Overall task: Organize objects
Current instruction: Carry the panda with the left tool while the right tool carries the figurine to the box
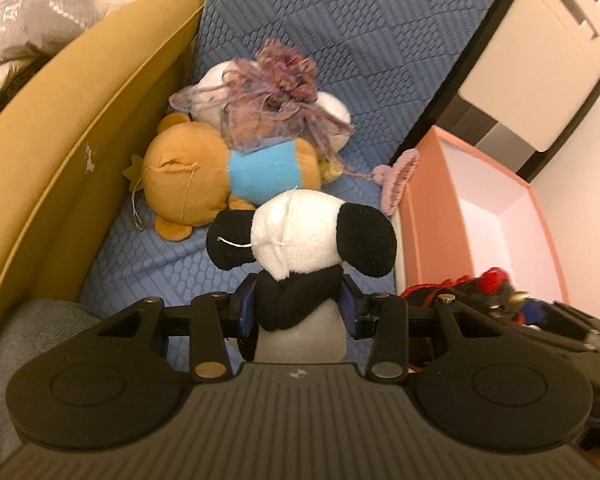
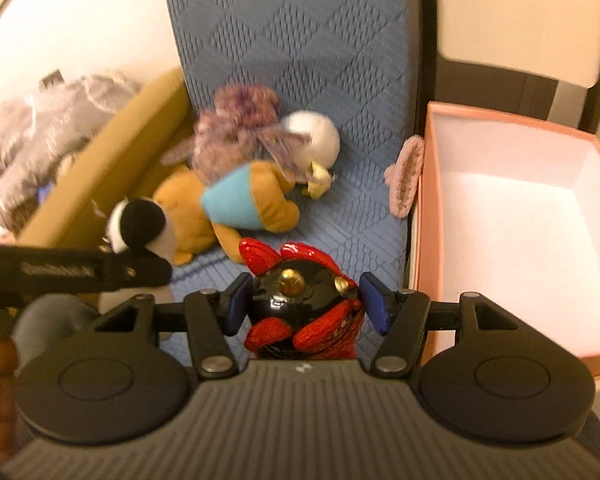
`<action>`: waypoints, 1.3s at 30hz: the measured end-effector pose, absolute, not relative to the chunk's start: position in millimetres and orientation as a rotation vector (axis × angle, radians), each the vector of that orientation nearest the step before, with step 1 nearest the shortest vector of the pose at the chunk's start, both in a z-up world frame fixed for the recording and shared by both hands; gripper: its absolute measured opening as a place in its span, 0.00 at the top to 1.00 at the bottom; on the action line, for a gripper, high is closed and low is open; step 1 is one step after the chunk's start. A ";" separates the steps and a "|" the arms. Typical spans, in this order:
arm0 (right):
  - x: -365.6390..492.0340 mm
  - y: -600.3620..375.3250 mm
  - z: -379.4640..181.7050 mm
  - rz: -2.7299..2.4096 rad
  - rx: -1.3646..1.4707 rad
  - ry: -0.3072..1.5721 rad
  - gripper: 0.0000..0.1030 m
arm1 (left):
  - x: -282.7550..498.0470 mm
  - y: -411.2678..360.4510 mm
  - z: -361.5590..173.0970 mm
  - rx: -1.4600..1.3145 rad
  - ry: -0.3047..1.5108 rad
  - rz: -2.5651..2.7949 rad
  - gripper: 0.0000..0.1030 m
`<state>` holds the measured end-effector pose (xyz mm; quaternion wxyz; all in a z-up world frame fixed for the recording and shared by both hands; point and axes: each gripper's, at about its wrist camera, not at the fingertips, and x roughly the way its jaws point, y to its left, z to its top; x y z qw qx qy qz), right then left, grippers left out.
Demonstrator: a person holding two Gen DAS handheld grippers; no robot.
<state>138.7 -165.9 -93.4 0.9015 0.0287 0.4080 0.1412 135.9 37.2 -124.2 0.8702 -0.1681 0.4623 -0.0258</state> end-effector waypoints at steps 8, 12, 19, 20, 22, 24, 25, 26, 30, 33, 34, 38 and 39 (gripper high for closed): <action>106.1 -184.8 -44.8 0.290 0.105 0.789 0.40 | 117.0 23.6 -93.2 -0.350 0.927 -0.077 0.54; 97.4 -196.1 -30.9 0.287 0.120 0.766 0.40 | 113.1 9.7 -81.7 -0.336 0.912 -0.101 0.54; 86.3 -225.3 -16.1 0.262 0.146 0.725 0.40 | 122.6 -27.4 -63.9 -0.322 0.895 -0.158 0.54; 85.0 -229.0 -14.8 0.255 0.147 0.722 0.40 | 123.7 -32.9 -61.5 -0.319 0.892 -0.169 0.54; 83.6 -239.6 -12.2 0.245 0.155 0.713 0.40 | 126.2 -42.9 -58.1 -0.310 0.886 -0.187 0.54; 81.6 -249.8 -10.3 0.230 0.157 0.705 0.40 | 129.1 -53.0 -54.8 -0.307 0.881 -0.201 0.54; 81.3 -256.9 -9.6 0.225 0.163 0.702 0.40 | 131.6 -57.6 -53.2 -0.306 0.879 -0.208 0.54; 80.6 -263.4 -9.3 0.219 0.165 0.699 0.40 | 134.3 -63.3 -51.3 -0.301 0.878 -0.217 0.54; 79.6 -288.9 -10.0 0.179 0.169 0.692 0.40 | 143.2 -87.5 -45.6 -0.286 0.868 -0.248 0.54; 83.0 -306.0 -13.9 0.157 0.182 0.691 0.40 | 149.5 -105.6 -45.8 -0.278 0.870 -0.268 0.54; 85.2 -311.5 -15.7 0.151 0.188 0.690 0.40 | 152.0 -112.1 -46.7 -0.272 0.872 -0.275 0.54; 100.8 -330.9 -25.5 0.132 0.207 0.699 0.40 | 166.0 -136.2 -55.6 -0.256 0.889 -0.294 0.54; 106.0 -335.8 -29.0 0.129 0.209 0.702 0.40 | 169.9 -142.0 -58.8 -0.250 0.896 -0.297 0.54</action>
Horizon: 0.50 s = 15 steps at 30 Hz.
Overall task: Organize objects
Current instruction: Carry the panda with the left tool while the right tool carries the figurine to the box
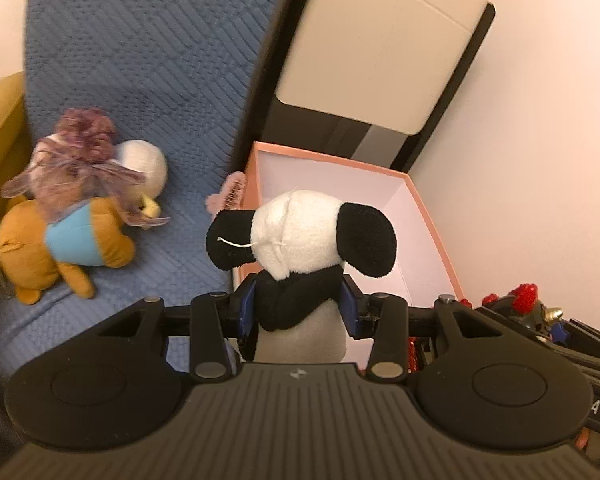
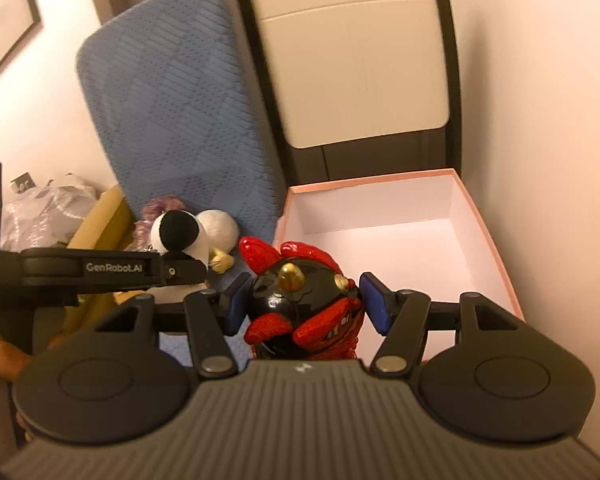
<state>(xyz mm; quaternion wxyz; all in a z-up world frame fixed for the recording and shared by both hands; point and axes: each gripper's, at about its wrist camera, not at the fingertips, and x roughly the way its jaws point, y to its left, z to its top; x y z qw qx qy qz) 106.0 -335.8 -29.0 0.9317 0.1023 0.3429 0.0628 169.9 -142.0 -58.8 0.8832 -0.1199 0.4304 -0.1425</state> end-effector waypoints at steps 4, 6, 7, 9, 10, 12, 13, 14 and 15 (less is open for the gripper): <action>128.2 -357.0 -47.8 0.103 0.227 0.727 0.40 | 194.5 -166.3 -76.9 -0.233 0.936 -0.301 0.53; 141.0 -369.6 -58.5 0.085 0.240 0.742 0.40 | 209.0 -177.4 -88.2 -0.229 0.961 -0.303 0.53; 147.1 -375.6 -64.1 0.077 0.246 0.751 0.40 | 216.7 -183.2 -94.3 -0.226 0.973 -0.306 0.53; 161.3 -387.7 -75.7 0.057 0.249 0.765 0.40 | 232.8 -195.9 -108.0 -0.219 0.998 -0.311 0.53; 167.7 -392.7 -81.5 0.048 0.248 0.772 0.40 | 240.4 -201.7 -114.3 -0.216 1.009 -0.314 0.53; 181.4 -401.5 -92.6 0.039 0.245 0.788 0.40 | 254.6 -211.5 -126.6 -0.215 1.039 -0.309 0.53; 188.6 -405.8 -98.9 0.035 0.244 0.799 0.40 | 261.9 -216.2 -132.9 -0.214 1.050 -0.309 0.53; 194.5 -409.6 -104.9 0.032 0.243 0.808 0.40 | 269.2 -220.9 -139.2 -0.214 1.061 -0.310 0.53; 201.8 -412.9 -111.8 0.031 0.239 0.821 0.40 | 275.4 -224.6 -144.6 -0.214 1.071 -0.311 0.53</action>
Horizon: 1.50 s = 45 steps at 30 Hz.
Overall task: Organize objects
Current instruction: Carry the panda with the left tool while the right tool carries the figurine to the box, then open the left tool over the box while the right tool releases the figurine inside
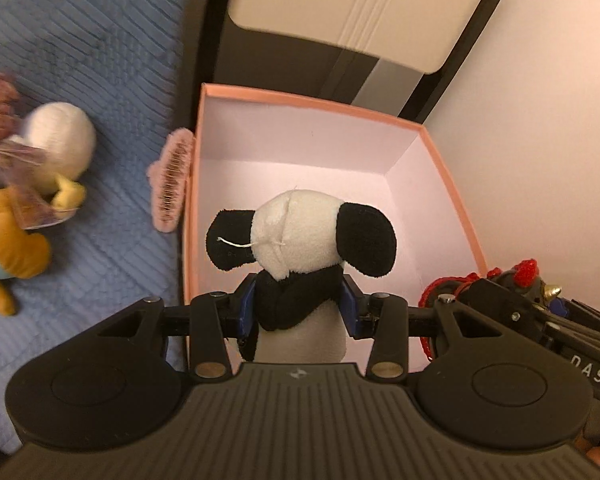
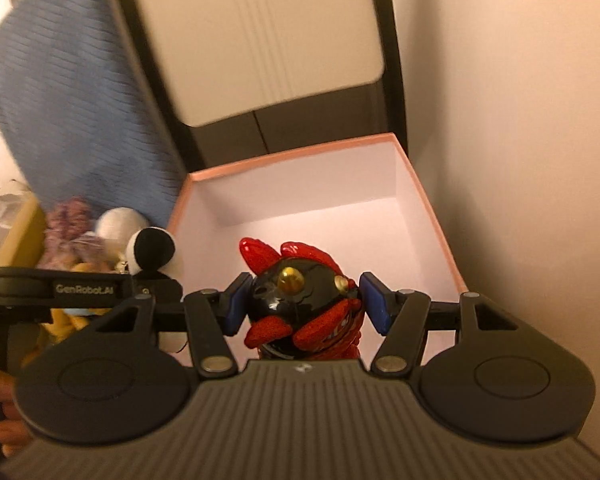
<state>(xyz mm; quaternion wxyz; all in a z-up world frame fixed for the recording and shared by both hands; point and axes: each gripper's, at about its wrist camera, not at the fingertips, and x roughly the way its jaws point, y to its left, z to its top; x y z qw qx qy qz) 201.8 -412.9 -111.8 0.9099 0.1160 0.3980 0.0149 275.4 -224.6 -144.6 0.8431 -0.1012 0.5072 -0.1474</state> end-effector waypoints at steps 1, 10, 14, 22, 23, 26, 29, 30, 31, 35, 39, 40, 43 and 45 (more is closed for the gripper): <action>207.7 -415.8 -118.2 0.029 0.236 0.833 0.40 | 281.4 -228.6 -150.1 -0.213 1.080 -0.313 0.53; 244.3 -424.2 -173.9 0.050 0.232 0.949 0.40 | 319.3 -256.3 -199.3 -0.201 1.170 -0.307 0.53; 252.5 -428.3 -191.8 0.058 0.243 0.989 0.40 | 324.9 -264.7 -212.4 -0.193 1.195 -0.307 0.53; 256.9 -434.3 -205.3 0.051 0.264 1.035 0.40 | 325.1 -269.5 -219.8 -0.197 1.204 -0.310 0.53; 256.5 -434.9 -205.7 0.050 0.267 1.039 0.40 | 324.4 -269.7 -219.0 -0.196 1.202 -0.309 0.53; 254.4 -436.1 -204.7 0.038 0.271 1.049 0.39 | 322.5 -268.4 -215.3 -0.200 1.207 -0.310 0.47; 250.5 -436.3 -198.7 0.026 0.272 1.039 0.35 | 317.8 -264.7 -206.2 -0.199 1.191 -0.314 0.45; 249.9 -436.6 -196.8 0.024 0.274 1.037 0.34 | 316.4 -263.1 -203.1 -0.202 1.186 -0.315 0.45; 248.0 -436.4 -193.5 0.022 0.277 1.031 0.34 | 314.6 -261.2 -199.3 -0.204 1.180 -0.316 0.45; 240.5 -433.5 -177.8 0.015 0.268 0.998 0.34 | 305.6 -256.2 -181.4 -0.204 1.149 -0.327 0.45; 228.8 -427.2 -157.1 0.021 0.260 0.959 0.34 | 294.9 -252.9 -159.7 -0.207 1.114 -0.338 0.45; 225.4 -425.3 -151.5 0.022 0.259 0.948 0.34 | 291.7 -251.0 -154.7 -0.208 1.105 -0.340 0.45; 215.5 -420.0 -136.5 0.030 0.265 0.921 0.34 | 280.5 -244.2 -138.8 -0.205 1.073 -0.347 0.45; 209.2 -415.0 -126.1 0.032 0.258 0.900 0.34 | 270.8 -238.6 -128.6 -0.205 1.054 -0.351 0.45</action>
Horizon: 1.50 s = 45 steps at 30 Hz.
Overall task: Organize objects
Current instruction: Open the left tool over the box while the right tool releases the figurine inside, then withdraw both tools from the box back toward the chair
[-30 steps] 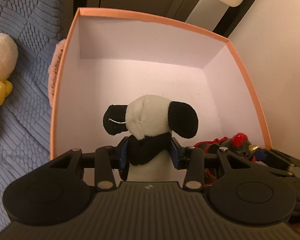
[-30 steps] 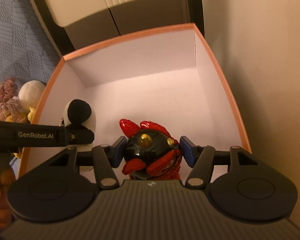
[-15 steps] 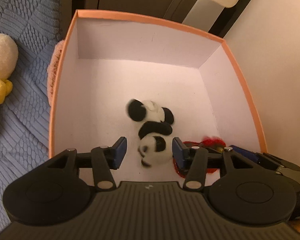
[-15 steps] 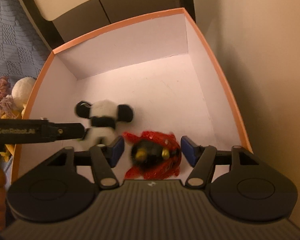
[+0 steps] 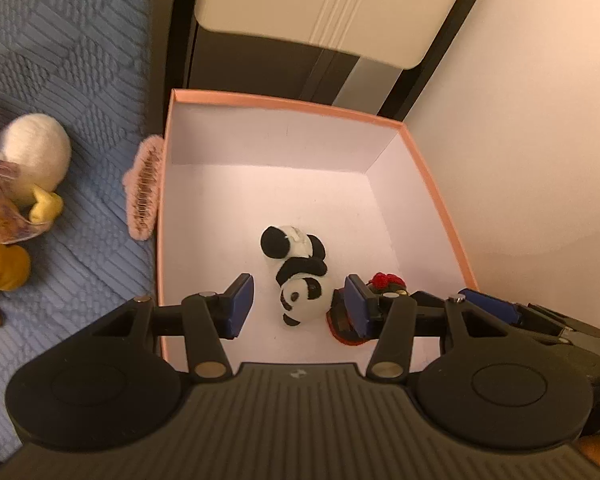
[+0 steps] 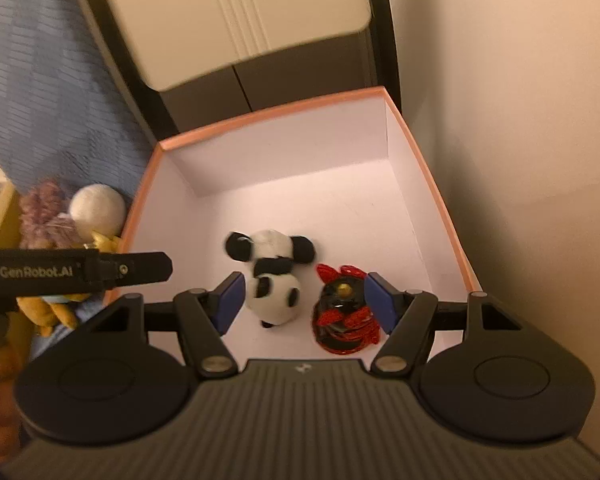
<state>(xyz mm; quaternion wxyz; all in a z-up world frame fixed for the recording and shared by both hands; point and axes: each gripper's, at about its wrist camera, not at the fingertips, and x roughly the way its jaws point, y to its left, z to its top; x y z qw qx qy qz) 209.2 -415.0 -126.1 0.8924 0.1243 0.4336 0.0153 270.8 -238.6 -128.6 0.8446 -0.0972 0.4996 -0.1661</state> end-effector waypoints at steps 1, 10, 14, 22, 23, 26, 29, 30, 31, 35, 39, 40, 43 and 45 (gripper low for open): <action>205.8 -412.0 -121.1 0.031 0.251 0.891 0.34 | 265.6 -235.5 -123.5 -0.206 1.046 -0.353 0.45; 163.6 -392.0 -79.5 0.039 0.235 0.812 0.34 | 219.6 -209.0 -80.4 -0.211 0.961 -0.361 0.45; 141.6 -383.7 -61.2 0.053 0.229 0.778 0.34 | 194.9 -195.7 -64.9 -0.214 0.927 -0.359 0.45; 102.0 -358.5 -32.3 0.085 0.223 0.721 0.34 | 145.9 -167.1 -39.9 -0.227 0.875 -0.345 0.45; 96.6 -354.8 -29.8 0.090 0.225 0.716 0.34 | 139.9 -163.3 -36.7 -0.229 0.868 -0.341 0.45; 80.2 -344.0 -22.6 0.107 0.228 0.695 0.34 | 124.4 -153.4 -27.6 -0.227 0.850 -0.331 0.45; 65.8 -332.2 -18.5 0.113 0.227 0.688 0.34 | 108.4 -142.5 -18.4 -0.210 0.823 -0.319 0.45; 60.7 -328.4 -17.0 0.115 0.227 0.684 0.34 | 103.8 -138.7 -15.6 -0.210 0.815 -0.317 0.45; 55.7 -324.2 -15.8 0.116 0.226 0.679 0.34 | 99.1 -134.3 -13.1 -0.213 0.808 -0.316 0.45; 37.8 -308.4 -13.3 0.124 0.222 0.665 0.34 | 79.2 -116.4 -6.2 -0.219 0.784 -0.309 0.45; 23.2 -290.7 -13.3 0.132 0.212 0.661 0.34 | 60.4 -97.4 -3.6 -0.227 0.770 -0.301 0.45; 19.5 -286.3 -12.9 0.133 0.213 0.659 0.34 | 55.9 -92.1 -3.7 -0.230 0.768 -0.297 0.45; 11.2 -273.9 -13.4 0.130 0.208 0.657 0.34 | 45.0 -77.4 -6.2 -0.237 0.766 -0.286 0.45; 7.5 -265.4 -14.6 0.129 0.204 0.658 0.34 | 38.8 -68.0 -7.6 -0.237 0.767 -0.275 0.45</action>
